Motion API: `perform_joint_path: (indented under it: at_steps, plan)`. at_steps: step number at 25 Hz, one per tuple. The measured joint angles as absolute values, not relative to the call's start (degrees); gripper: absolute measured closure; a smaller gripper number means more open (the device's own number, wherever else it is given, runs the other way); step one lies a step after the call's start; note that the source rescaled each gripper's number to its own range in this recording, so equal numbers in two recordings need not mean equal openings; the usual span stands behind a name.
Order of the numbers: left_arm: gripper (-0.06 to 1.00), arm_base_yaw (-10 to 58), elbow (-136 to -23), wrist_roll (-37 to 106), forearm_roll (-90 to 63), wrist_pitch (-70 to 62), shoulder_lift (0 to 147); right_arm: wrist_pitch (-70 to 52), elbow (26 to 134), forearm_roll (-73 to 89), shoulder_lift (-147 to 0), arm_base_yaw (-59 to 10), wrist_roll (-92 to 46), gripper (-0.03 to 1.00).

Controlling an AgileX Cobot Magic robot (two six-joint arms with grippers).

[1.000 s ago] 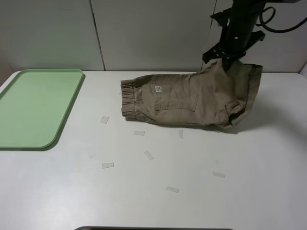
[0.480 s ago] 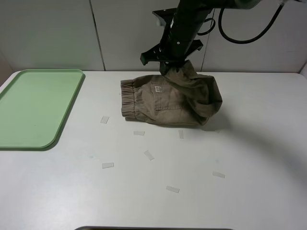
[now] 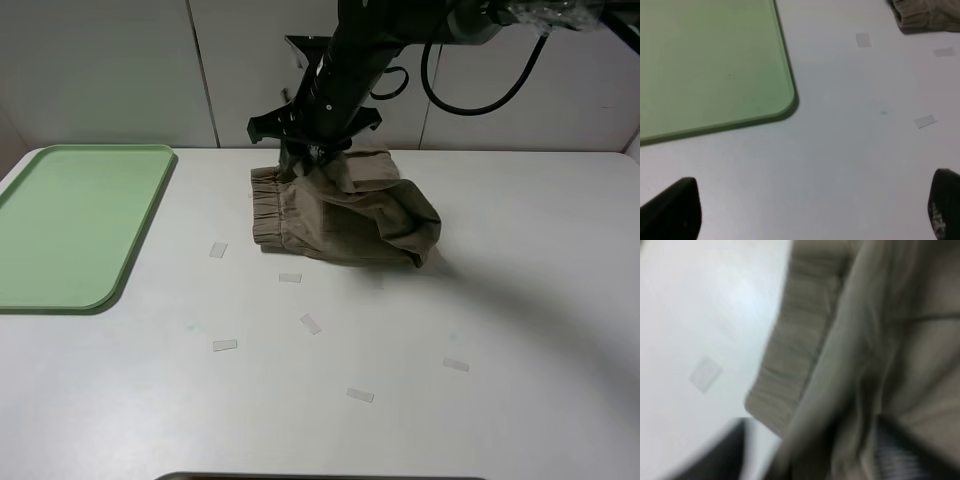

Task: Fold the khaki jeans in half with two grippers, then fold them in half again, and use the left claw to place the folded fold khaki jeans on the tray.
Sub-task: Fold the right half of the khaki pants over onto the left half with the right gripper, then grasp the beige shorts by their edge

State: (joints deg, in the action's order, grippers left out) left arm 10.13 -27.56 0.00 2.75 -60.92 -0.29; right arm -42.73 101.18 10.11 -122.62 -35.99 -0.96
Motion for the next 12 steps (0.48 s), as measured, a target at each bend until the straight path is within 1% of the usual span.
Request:
perform_joint_path:
  at_steps: [1, 2, 3, 4, 7, 12]
  plan:
    - [0.06, 10.1, -27.6, 0.0, 2.8, -60.9, -0.3, -41.2, 101.2, 10.1, -122.6, -36.3, -2.8, 0.18]
    - [0.06, 10.1, -27.6, 0.0, 2.8, -60.9, -0.3, -39.8, 101.2, 10.1, -122.6, -36.5, -4.0, 0.09]
    - [0.06, 10.1, -27.6, 0.0, 2.8, -60.9, -0.3, -38.2, 101.2, 10.1, -122.6, -36.6, -5.0, 0.04]
    - [0.06, 10.1, -27.6, 0.0, 2.8, -60.9, -0.3, -37.2, 101.2, 10.1, -122.6, -36.9, -5.5, 0.01]
    - [0.06, 10.1, -27.6, 0.0, 2.8, -60.9, -0.3, -35.2, 101.2, 10.2, -122.6, -37.1, -6.0, -0.02]
    - [0.06, 10.1, -27.6, 0.0, 2.8, -60.9, -0.3, -35.1, 101.2, 8.8, -122.6, -37.1, -6.1, -0.03]
